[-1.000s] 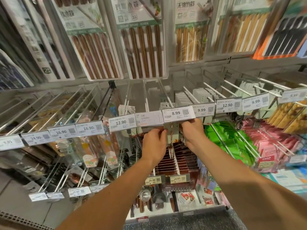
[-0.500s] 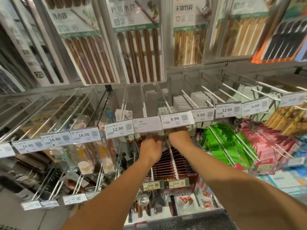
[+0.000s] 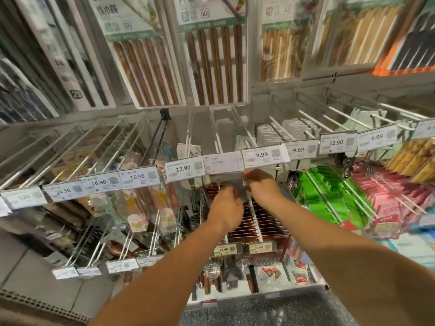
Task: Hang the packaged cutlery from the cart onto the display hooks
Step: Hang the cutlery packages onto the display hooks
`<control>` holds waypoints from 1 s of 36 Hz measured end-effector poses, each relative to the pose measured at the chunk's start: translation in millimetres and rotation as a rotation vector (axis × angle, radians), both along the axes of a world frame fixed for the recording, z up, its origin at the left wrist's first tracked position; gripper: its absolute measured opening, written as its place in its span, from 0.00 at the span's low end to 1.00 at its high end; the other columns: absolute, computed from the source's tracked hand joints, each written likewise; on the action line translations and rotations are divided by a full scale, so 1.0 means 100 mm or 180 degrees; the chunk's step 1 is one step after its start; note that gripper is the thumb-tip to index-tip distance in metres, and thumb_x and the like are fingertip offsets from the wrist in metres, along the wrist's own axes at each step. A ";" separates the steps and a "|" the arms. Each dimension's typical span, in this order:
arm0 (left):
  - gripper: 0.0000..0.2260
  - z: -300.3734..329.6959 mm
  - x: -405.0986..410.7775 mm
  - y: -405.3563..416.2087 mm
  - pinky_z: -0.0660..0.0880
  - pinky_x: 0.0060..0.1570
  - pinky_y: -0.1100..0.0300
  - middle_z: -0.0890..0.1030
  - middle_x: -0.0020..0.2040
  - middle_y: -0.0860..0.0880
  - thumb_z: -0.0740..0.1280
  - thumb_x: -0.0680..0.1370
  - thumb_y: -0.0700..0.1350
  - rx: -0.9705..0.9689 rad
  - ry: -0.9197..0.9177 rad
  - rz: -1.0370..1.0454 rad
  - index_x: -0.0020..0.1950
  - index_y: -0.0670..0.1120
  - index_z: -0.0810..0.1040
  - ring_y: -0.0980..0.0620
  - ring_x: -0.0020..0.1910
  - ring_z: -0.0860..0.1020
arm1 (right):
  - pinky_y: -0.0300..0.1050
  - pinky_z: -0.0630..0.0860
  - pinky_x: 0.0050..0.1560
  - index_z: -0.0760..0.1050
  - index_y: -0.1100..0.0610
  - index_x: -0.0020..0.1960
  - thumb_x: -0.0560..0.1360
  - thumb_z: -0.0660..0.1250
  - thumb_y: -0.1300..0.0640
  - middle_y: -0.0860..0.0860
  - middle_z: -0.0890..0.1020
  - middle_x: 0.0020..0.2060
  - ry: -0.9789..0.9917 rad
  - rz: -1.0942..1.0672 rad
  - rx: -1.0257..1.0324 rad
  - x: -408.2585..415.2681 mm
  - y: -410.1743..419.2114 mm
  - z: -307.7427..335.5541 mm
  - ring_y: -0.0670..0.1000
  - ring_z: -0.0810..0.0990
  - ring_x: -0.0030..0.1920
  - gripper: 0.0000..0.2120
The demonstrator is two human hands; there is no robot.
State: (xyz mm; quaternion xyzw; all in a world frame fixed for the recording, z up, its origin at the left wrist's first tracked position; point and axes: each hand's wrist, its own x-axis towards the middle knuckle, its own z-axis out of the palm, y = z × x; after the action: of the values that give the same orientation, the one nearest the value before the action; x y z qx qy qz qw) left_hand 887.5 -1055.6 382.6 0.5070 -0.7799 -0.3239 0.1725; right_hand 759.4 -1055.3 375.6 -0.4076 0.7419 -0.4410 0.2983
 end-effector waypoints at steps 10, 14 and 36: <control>0.07 0.24 -0.21 0.42 0.75 0.54 0.51 0.78 0.55 0.45 0.62 0.81 0.44 -0.0223 -0.0070 -0.0484 0.58 0.45 0.73 0.45 0.54 0.77 | 0.34 0.73 0.30 0.79 0.62 0.49 0.80 0.62 0.67 0.55 0.80 0.37 -0.0466 0.0400 -0.0142 -0.24 0.71 0.37 0.49 0.77 0.33 0.07; 0.10 0.41 -0.42 0.64 0.74 0.54 0.51 0.79 0.54 0.45 0.62 0.82 0.46 -0.0254 -0.0006 -0.0616 0.60 0.43 0.73 0.45 0.54 0.77 | 0.43 0.76 0.38 0.80 0.60 0.44 0.78 0.65 0.67 0.57 0.81 0.36 -0.0566 0.0319 -0.0299 -0.39 1.02 0.50 0.52 0.78 0.37 0.08; 0.11 0.62 -2.24 3.35 0.68 0.41 0.54 0.81 0.43 0.40 0.58 0.83 0.49 -0.0203 0.0280 -0.1695 0.45 0.46 0.71 0.40 0.46 0.79 | 0.38 0.73 0.32 0.78 0.59 0.44 0.79 0.64 0.65 0.52 0.77 0.31 -0.0117 -0.1074 -0.0349 -1.97 4.46 0.73 0.50 0.76 0.31 0.06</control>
State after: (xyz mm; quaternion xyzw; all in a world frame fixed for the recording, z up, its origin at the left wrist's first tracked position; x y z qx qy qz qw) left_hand 663.3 -720.9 445.0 0.2639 -0.8873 -0.3549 0.1308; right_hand 562.0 -609.0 448.6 -0.2848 0.7690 -0.5320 0.2108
